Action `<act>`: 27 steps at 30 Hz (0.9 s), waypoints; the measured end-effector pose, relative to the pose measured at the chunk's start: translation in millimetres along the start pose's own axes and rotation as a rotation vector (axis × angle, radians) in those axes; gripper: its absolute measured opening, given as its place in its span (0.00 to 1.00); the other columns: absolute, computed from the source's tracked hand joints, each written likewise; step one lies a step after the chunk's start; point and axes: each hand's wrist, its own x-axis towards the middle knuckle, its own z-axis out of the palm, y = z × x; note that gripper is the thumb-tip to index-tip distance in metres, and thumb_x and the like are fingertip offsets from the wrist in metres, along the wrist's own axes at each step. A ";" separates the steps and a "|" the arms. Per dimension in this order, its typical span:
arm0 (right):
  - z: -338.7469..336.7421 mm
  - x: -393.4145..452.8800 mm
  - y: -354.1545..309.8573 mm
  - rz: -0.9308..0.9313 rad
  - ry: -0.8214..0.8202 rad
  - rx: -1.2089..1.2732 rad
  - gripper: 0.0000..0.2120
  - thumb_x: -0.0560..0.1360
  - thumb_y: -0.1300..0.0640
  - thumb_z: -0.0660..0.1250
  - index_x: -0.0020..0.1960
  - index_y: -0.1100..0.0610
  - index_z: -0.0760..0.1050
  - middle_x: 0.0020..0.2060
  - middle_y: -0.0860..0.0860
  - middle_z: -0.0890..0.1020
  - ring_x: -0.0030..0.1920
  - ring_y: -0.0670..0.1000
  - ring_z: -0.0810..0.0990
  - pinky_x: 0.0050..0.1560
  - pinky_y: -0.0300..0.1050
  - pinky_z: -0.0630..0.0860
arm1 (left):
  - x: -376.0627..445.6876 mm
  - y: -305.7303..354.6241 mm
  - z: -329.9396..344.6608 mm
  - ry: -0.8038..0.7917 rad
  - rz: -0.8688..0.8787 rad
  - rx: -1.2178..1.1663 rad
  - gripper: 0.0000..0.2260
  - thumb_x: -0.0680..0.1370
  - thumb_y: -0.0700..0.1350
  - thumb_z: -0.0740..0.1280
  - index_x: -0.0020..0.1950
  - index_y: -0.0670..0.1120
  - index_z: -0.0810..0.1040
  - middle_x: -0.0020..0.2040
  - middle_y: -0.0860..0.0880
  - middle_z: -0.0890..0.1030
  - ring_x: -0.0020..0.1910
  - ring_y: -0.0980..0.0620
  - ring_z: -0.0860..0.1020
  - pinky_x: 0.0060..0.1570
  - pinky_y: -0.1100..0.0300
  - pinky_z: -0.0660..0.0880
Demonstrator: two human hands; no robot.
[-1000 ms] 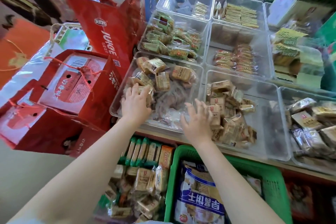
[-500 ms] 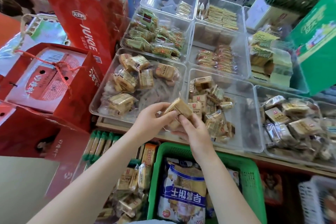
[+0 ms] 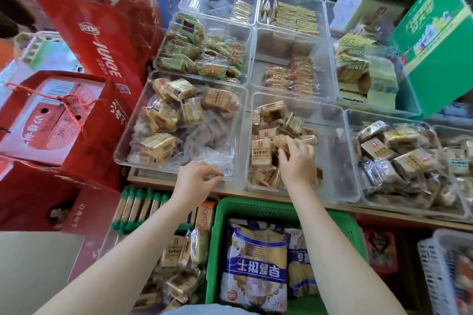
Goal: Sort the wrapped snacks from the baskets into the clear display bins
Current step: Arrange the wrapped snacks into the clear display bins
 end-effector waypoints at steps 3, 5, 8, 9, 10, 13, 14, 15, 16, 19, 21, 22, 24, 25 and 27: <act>-3.4 -5.2 -9.3 0.056 -0.062 -0.052 0.22 0.82 0.47 0.56 0.75 0.50 0.69 0.73 0.53 0.72 0.72 0.58 0.65 0.71 0.57 0.64 | 0.1 -2.4 1.7 0.012 0.022 -0.001 0.03 0.73 0.46 0.76 0.46 0.51 0.87 0.44 0.56 0.84 0.47 0.57 0.77 0.54 0.58 0.72; -3.1 -13.0 -20.0 0.041 -0.072 -0.155 0.25 0.81 0.44 0.55 0.77 0.48 0.64 0.76 0.54 0.66 0.76 0.58 0.60 0.74 0.61 0.56 | -0.5 -2.4 2.9 0.026 0.038 0.003 0.03 0.73 0.46 0.76 0.46 0.51 0.87 0.44 0.57 0.84 0.47 0.57 0.77 0.55 0.57 0.72; 12.2 -34.3 -54.6 -0.161 -0.067 -0.105 0.26 0.80 0.44 0.54 0.76 0.52 0.66 0.77 0.56 0.64 0.78 0.57 0.59 0.76 0.61 0.52 | 0.5 -1.0 -0.2 -0.008 0.029 -0.001 0.03 0.75 0.47 0.74 0.48 0.52 0.87 0.46 0.56 0.84 0.49 0.57 0.77 0.58 0.56 0.71; 20.4 -42.0 -68.1 -0.229 -0.109 -0.058 0.27 0.79 0.43 0.51 0.75 0.53 0.68 0.77 0.56 0.65 0.78 0.57 0.59 0.77 0.61 0.52 | 0.0 0.5 -2.6 -0.036 0.018 -0.001 0.04 0.76 0.47 0.73 0.49 0.51 0.87 0.48 0.56 0.84 0.51 0.57 0.76 0.59 0.56 0.70; 28.8 -49.2 -79.8 -0.276 -0.168 -0.023 0.30 0.78 0.42 0.48 0.74 0.54 0.69 0.77 0.56 0.65 0.78 0.56 0.59 0.77 0.60 0.52 | -0.6 1.8 -5.6 -0.064 0.000 -0.005 0.05 0.77 0.46 0.72 0.51 0.51 0.86 0.50 0.55 0.84 0.52 0.57 0.76 0.59 0.57 0.70; 48.8 -58.9 -94.4 -0.337 -0.248 -0.080 0.32 0.79 0.41 0.43 0.73 0.54 0.69 0.76 0.55 0.66 0.77 0.55 0.61 0.76 0.58 0.56 | -6.8 2.5 -22.1 0.021 -0.056 -0.037 0.07 0.78 0.43 0.69 0.53 0.47 0.85 0.51 0.52 0.83 0.53 0.54 0.75 0.57 0.59 0.71; 52.0 -59.6 -94.5 -0.346 -0.229 -0.119 0.30 0.80 0.42 0.43 0.72 0.54 0.71 0.75 0.55 0.68 0.76 0.56 0.64 0.75 0.58 0.59 | -9.2 0.1 -30.1 0.145 -0.020 -0.012 0.06 0.77 0.41 0.69 0.52 0.46 0.85 0.49 0.51 0.83 0.53 0.53 0.75 0.56 0.57 0.72; 53.9 -60.0 -94.3 -0.346 -0.206 -0.136 0.29 0.80 0.43 0.44 0.70 0.55 0.73 0.73 0.55 0.71 0.74 0.56 0.66 0.74 0.57 0.61 | -10.3 -4.0 -38.6 0.288 0.028 0.043 0.05 0.76 0.40 0.70 0.51 0.45 0.84 0.49 0.50 0.82 0.52 0.51 0.75 0.56 0.56 0.72; 55.4 -60.7 -93.9 -0.347 -0.190 -0.141 0.28 0.80 0.45 0.46 0.69 0.55 0.74 0.71 0.56 0.73 0.73 0.56 0.68 0.73 0.58 0.63 | -8.7 -10.0 -47.3 0.414 0.059 0.116 0.06 0.75 0.40 0.71 0.51 0.44 0.84 0.50 0.48 0.81 0.53 0.49 0.75 0.57 0.54 0.71; 57.8 -62.3 -93.9 -0.354 -0.193 -0.160 0.27 0.80 0.47 0.46 0.67 0.57 0.75 0.69 0.57 0.75 0.71 0.57 0.69 0.72 0.59 0.65 | 9.9 -31.6 -73.2 0.459 -0.133 0.302 0.16 0.75 0.44 0.70 0.63 0.47 0.80 0.62 0.43 0.77 0.63 0.42 0.72 0.63 0.46 0.68; 58.4 -61.8 -94.2 -0.351 -0.200 -0.162 0.27 0.80 0.46 0.45 0.67 0.57 0.75 0.70 0.57 0.74 0.72 0.58 0.69 0.73 0.60 0.64 | 23.8 -45.1 -83.1 0.231 -0.347 0.319 0.24 0.77 0.52 0.68 0.72 0.51 0.71 0.69 0.41 0.71 0.68 0.40 0.68 0.67 0.44 0.67; 58.9 -61.4 -94.5 -0.351 -0.198 -0.162 0.27 0.80 0.46 0.45 0.67 0.57 0.74 0.70 0.57 0.74 0.72 0.58 0.68 0.73 0.60 0.63 | 28.4 -50.7 -84.0 0.121 -0.411 0.307 0.26 0.77 0.54 0.68 0.74 0.53 0.68 0.69 0.41 0.71 0.66 0.40 0.69 0.66 0.44 0.69; 59.8 -60.9 -94.7 -0.352 -0.192 -0.169 0.28 0.80 0.46 0.45 0.68 0.57 0.74 0.70 0.57 0.73 0.72 0.58 0.68 0.73 0.60 0.63 | 31.5 -58.4 -80.0 0.014 -0.420 0.340 0.29 0.76 0.55 0.68 0.76 0.55 0.64 0.63 0.40 0.74 0.59 0.40 0.74 0.59 0.46 0.75; 59.5 -61.0 -94.1 -0.352 -0.194 -0.175 0.28 0.80 0.46 0.45 0.68 0.57 0.74 0.71 0.57 0.73 0.72 0.58 0.68 0.73 0.60 0.63 | 30.8 -58.0 -76.1 0.007 -0.390 0.377 0.29 0.76 0.54 0.68 0.76 0.55 0.64 0.60 0.41 0.75 0.56 0.40 0.75 0.55 0.47 0.77; 58.9 -61.0 -94.5 -0.362 -0.190 -0.182 0.28 0.80 0.46 0.44 0.68 0.57 0.74 0.70 0.57 0.74 0.71 0.58 0.69 0.73 0.60 0.63 | 29.1 -52.3 -69.9 0.027 -0.314 0.424 0.29 0.76 0.55 0.68 0.76 0.57 0.63 0.57 0.42 0.75 0.52 0.41 0.76 0.50 0.48 0.78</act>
